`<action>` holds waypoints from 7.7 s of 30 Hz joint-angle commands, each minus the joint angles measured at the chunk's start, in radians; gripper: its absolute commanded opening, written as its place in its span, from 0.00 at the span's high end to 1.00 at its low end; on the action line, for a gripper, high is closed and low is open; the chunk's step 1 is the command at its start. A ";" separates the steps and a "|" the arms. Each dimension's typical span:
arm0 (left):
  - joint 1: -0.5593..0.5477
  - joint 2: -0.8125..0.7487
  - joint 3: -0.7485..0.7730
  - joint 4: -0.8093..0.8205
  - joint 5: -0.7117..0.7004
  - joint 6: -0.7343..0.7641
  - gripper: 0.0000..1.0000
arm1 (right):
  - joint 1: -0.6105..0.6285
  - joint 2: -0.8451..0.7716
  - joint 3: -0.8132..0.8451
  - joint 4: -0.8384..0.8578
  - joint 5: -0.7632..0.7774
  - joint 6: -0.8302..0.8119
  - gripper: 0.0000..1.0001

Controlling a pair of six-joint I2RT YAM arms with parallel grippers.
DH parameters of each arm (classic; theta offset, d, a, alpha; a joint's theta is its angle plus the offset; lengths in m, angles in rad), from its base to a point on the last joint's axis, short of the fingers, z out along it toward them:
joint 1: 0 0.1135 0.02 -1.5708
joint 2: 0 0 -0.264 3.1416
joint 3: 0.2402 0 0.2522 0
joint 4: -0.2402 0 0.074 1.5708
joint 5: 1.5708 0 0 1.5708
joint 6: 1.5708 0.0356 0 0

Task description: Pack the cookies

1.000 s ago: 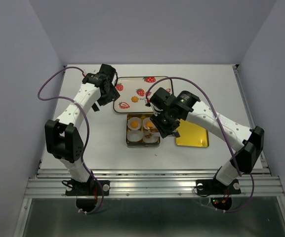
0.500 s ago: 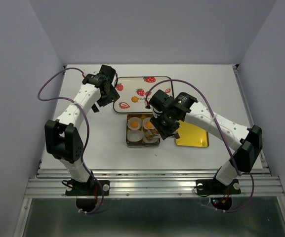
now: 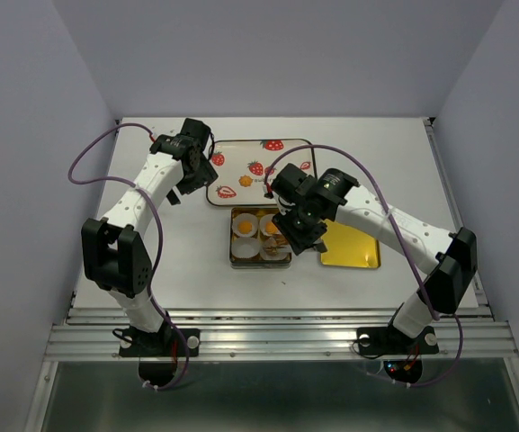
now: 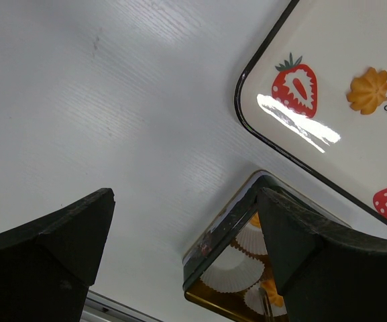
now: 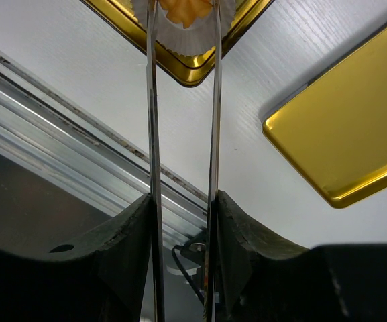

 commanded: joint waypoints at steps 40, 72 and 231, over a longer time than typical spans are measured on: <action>-0.002 -0.018 0.064 -0.043 -0.028 0.015 0.01 | 0.009 -0.006 0.191 0.077 0.178 0.054 0.54; 0.000 -0.055 -0.002 -0.059 0.004 -0.005 0.01 | -0.182 0.461 0.518 0.381 0.076 -0.023 0.51; -0.054 -0.076 -0.051 0.037 0.027 0.009 0.01 | 0.043 0.077 0.093 0.160 -0.096 -0.167 0.62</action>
